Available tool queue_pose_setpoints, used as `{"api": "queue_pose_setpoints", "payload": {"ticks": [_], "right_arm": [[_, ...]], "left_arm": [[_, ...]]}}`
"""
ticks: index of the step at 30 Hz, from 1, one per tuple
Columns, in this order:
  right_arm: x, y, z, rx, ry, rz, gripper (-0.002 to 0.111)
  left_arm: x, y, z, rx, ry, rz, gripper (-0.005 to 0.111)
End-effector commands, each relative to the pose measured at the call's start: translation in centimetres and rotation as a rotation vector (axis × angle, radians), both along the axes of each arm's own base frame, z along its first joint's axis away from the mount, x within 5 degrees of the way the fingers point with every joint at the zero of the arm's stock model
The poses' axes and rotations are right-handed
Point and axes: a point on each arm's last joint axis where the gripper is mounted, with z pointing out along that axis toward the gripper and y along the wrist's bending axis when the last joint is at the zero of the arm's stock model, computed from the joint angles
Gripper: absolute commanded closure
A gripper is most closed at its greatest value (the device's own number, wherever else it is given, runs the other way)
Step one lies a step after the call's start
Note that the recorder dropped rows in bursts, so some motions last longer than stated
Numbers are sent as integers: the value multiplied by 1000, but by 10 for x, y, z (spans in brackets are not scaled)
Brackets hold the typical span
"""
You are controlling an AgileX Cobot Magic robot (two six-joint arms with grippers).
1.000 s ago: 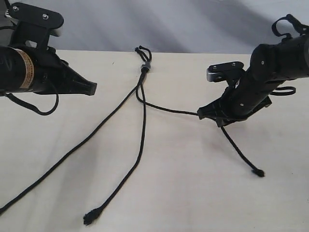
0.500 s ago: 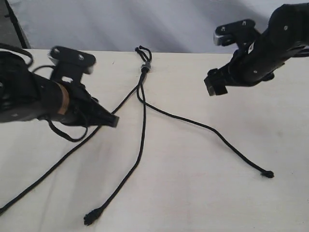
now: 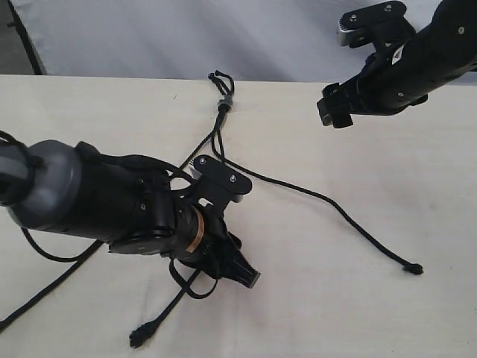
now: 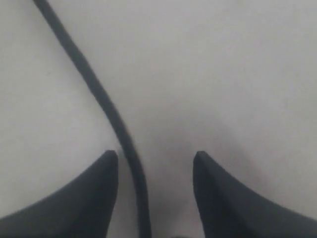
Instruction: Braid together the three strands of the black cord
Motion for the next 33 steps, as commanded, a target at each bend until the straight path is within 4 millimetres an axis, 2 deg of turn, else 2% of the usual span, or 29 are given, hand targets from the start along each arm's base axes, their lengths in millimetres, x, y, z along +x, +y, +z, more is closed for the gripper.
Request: {"api": "queue_pose_setpoints", "payload": {"ticks": [1, 3, 5, 8, 9, 13, 16, 19, 22, 24, 27, 30, 33], "right_arm": [[1, -2, -1, -10, -7, 2, 24], [1, -2, -1, -10, -7, 2, 24], [1, -2, -1, -8, -6, 1, 24], [1, -2, -1, -8, -6, 1, 24], [1, -2, -1, -8, -6, 1, 24], [1, -2, -1, -5, -6, 0, 24], [1, -2, -1, -5, -6, 0, 24], [1, -2, -1, -5, -6, 0, 24], [1, -2, -1, -5, -6, 0, 24], [1, -2, -1, 4, -5, -5, 24], [1, -1, -1, 16, -9, -10, 24], [1, -1, 0, 16, -11, -10, 24], [1, -1, 0, 18, -10, -12, 24]], "left_arm": [[1, -2, -11, 62, 19, -25, 61], [1, -1, -12, 83, 18, -43, 61], [1, 1, -12, 106, 27, -34, 66], [0, 2, -13, 116, 39, -19, 91], [0, 2, -12, 111, 44, -8, 104], [1, 3, -4, 119, 22, -27, 107], [7, 10, 23, 178, -37, -26, 107], [21, 27, 57, 202, -127, 15, 107], [40, 62, 77, 183, -167, 131, 107], [53, 90, 77, 190, -159, 221, 107], [67, 124, 62, 204, -109, 329, 107], [75, 143, 44, 173, -44, 422, 107], [79, 147, 22, 196, 8, 419, 107]]}}
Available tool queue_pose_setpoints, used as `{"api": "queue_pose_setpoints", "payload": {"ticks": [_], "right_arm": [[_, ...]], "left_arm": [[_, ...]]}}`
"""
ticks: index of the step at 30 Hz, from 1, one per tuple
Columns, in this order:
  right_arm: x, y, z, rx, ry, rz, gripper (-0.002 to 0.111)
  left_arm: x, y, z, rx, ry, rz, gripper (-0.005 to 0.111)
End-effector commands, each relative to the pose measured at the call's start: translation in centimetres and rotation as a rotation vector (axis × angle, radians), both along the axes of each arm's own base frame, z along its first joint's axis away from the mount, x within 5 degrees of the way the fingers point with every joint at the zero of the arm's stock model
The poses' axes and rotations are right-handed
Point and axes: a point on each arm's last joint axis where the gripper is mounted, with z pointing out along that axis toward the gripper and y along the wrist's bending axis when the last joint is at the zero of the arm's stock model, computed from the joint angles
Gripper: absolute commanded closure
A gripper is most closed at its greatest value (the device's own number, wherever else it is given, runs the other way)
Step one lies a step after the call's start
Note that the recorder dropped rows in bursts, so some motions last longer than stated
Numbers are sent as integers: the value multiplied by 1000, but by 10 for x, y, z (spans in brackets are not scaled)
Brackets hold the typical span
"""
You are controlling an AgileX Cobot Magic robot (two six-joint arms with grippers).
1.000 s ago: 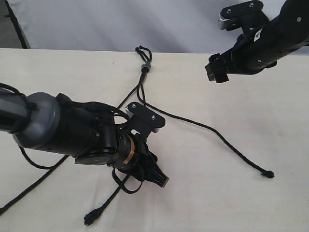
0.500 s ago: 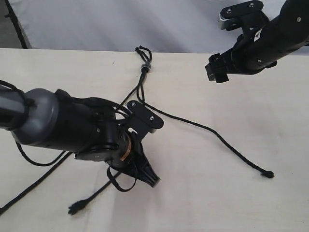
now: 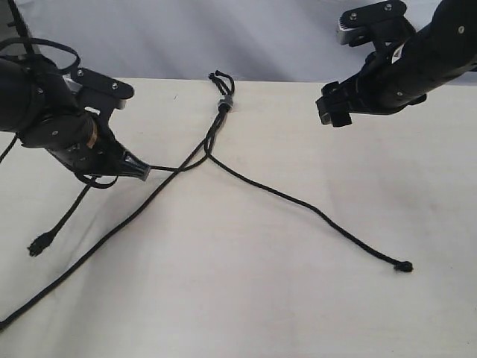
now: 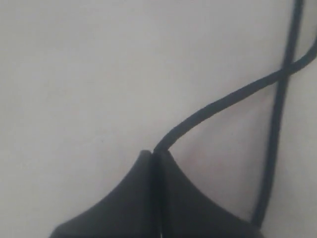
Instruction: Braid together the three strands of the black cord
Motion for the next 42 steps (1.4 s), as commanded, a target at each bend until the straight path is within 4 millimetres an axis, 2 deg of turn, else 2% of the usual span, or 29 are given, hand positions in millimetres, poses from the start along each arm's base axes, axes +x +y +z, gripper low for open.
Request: {"api": "queue_pose_setpoints", "payload": {"ticks": [1, 2, 4, 6, 9, 12, 13, 14, 15, 16, 17, 18, 19, 21, 23, 25, 29, 31, 37, 42], "right_arm": [[1, -2, -1, 5, -6, -6, 24], [1, -2, -1, 5, -8, -7, 24], [2, -2, 0, 7, -24, -7, 24], [2, -2, 0, 8, -26, -7, 24], [3, -2, 1, 9, -33, -7, 24], [3, -2, 1, 11, -40, -8, 24], [3, -2, 1, 11, -40, -8, 24], [3, -2, 1, 11, -44, -8, 24], [3, -2, 1, 11, -44, -8, 24], [3, -2, 1, 11, -44, -8, 24], [3, -2, 1, 11, -42, -8, 24], [3, -2, 1, 10, -38, -8, 24], [3, -2, 1, 12, -36, -10, 24], [3, -2, 1, 13, -36, -11, 24], [3, -2, 1, 13, -38, -11, 24], [3, -2, 1, 13, -38, -11, 24], [3, -2, 1, 13, -38, -11, 24], [3, -2, 1, 13, -38, -11, 24], [2, -2, 0, 22, -18, -26, 24], [1, -2, 0, 20, -11, -26, 24]], "left_arm": [[4, 4, -30, -4, 75, 10, 107], [4, 2, -44, -4, 111, 9, 107], [1, -2, -60, -30, 173, 42, 107], [-5, -11, -66, -37, 229, 24, 107], [-19, -39, -69, -83, 303, -58, 107], [-41, -82, -70, -148, 362, -208, 107], [-50, -100, -69, -158, 368, -286, 107], [-65, -129, -66, -146, 355, -440, 107], [-71, -142, -62, -138, 335, -495, 107], [-74, -162, -48, -137, 278, -565, 107], [-72, -166, -37, -145, 243, -580, 107], [-67, -166, -17, -156, 180, -586, 107], [-63, -162, -6, -168, 147, -576, 107], [-51, -135, 28, -189, 79, -508, 107], [-40, -106, 46, -202, 35, -429, 107], [-32, -78, 53, -210, 16, -342, 107], [-24, -37, 37, -205, 27, -218, 107], [-25, -29, 29, -209, 15, -199, 107], [-33, -24, 9, -235, -65, -205, 107], [-34, -23, 1, -238, -45, -192, 107]]}}
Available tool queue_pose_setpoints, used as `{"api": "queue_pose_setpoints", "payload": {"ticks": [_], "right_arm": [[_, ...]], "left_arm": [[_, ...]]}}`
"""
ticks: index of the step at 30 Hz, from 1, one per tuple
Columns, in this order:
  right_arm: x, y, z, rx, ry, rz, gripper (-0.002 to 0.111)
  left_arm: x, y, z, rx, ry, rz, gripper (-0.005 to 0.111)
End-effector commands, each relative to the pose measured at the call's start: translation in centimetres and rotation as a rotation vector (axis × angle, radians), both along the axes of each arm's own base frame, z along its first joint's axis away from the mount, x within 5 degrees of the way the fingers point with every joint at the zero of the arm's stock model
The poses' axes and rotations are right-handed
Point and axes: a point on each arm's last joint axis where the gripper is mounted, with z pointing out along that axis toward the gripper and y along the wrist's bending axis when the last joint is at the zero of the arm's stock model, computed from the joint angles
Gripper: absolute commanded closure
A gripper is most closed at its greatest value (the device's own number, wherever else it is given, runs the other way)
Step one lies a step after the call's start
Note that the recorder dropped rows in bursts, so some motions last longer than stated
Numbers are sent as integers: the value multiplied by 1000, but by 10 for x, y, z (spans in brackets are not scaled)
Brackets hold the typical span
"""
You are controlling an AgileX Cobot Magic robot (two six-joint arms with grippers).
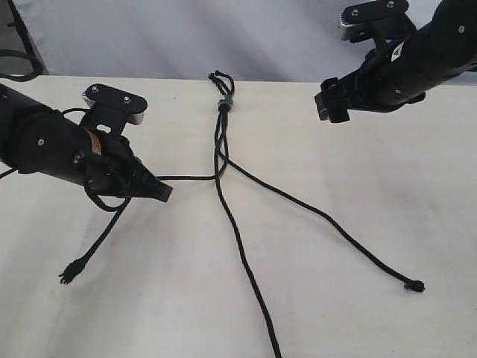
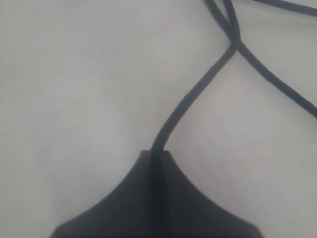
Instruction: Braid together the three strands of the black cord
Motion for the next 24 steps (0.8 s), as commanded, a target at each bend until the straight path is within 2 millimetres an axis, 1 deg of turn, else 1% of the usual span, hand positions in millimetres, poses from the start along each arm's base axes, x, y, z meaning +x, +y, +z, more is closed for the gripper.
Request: {"api": "queue_pose_setpoints", "payload": {"ticks": [1, 3, 5, 8, 11, 13, 15, 16, 18, 21, 22, 23, 24], "right_arm": [[-1, -2, -2, 1, 13, -9, 24], [-2, -3, -3, -2, 29, -9, 24], [-4, -2, -4, 0, 54, -10, 24], [-9, 0, -7, 22, 121, -9, 24], [-14, 7, -10, 67, 185, 33, 24], [-19, 17, -10, 82, 216, 103, 24], [-26, 34, -12, 83, 254, 200, 24], [-29, 44, -13, 81, 266, 243, 24], [-37, 66, -19, 68, 302, 317, 24], [-47, 102, -34, 30, 343, 425, 24], [-51, 111, -39, 14, 357, 456, 24], [-56, 124, -48, -18, 379, 503, 24], [-59, 131, -55, -40, 393, 531, 24]], "left_arm": [[1, 1, -8, -10, 11, 24, 106], [1, 1, -17, -7, 51, 42, 101], [2, 1, -28, 0, 84, 50, 92], [2, 1, -37, 8, 114, 57, 74], [6, 0, -31, -1, 93, 57, 59], [10, -2, -17, -15, 48, 52, 55], [11, -2, 3, -15, 1, 30, 56], [11, -2, 17, -11, -31, 11, 58], [9, 2, 43, -4, -97, -11, 69], [2, 14, 82, 0, -224, -12, 99], [-2, 20, 93, 5, -261, -6, 106], [-4, 27, 102, 7, -292, 8, 106], [-6, 33, 107, 7, -302, 26, 106]]}}
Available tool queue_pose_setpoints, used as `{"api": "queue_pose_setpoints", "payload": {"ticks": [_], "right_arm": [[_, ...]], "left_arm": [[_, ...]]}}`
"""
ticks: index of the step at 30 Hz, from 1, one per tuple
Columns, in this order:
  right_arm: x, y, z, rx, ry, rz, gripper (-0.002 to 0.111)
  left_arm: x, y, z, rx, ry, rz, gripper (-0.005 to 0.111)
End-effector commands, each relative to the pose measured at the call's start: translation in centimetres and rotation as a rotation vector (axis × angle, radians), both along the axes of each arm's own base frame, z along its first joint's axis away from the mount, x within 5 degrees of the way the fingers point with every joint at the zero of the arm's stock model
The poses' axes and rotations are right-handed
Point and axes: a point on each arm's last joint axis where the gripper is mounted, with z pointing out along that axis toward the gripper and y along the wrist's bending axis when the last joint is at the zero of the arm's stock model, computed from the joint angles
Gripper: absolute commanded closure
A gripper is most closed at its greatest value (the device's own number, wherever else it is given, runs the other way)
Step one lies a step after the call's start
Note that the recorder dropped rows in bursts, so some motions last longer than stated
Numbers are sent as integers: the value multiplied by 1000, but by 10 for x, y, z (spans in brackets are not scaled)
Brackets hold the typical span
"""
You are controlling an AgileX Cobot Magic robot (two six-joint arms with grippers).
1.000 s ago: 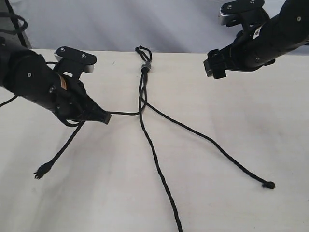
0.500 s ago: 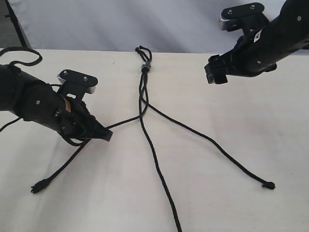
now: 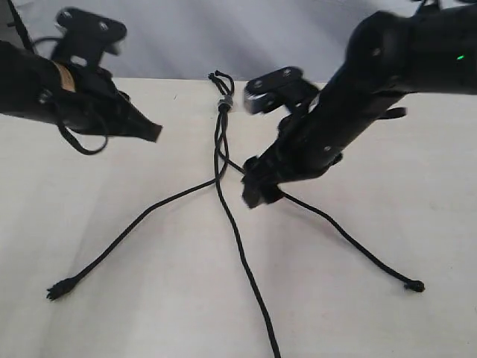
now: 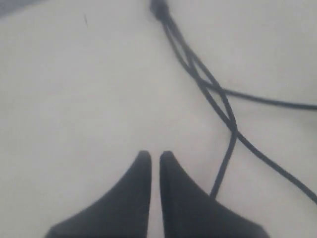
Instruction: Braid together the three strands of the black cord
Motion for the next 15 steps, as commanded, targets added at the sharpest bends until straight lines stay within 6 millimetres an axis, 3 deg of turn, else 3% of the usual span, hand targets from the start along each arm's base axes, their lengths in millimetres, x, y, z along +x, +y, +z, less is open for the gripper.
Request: {"api": "queue_pose_setpoints", "payload": {"ticks": [1, 5, 9, 15], "right_arm": [[-17, 37, -30, -86, 56, 160, 24], [-28, 60, -51, -133, 95, 179, 24], [-32, 70, -66, -153, 117, 190, 29], [-31, 71, -83, -174, 160, 161, 65]], "left_arm": [[-13, 28, 36, 11, -94, 60, 106], [-17, 50, 44, -3, -96, 148, 106], [-16, 55, 37, -14, -123, 163, 106], [-16, 55, 40, -22, -153, 159, 106]]}}
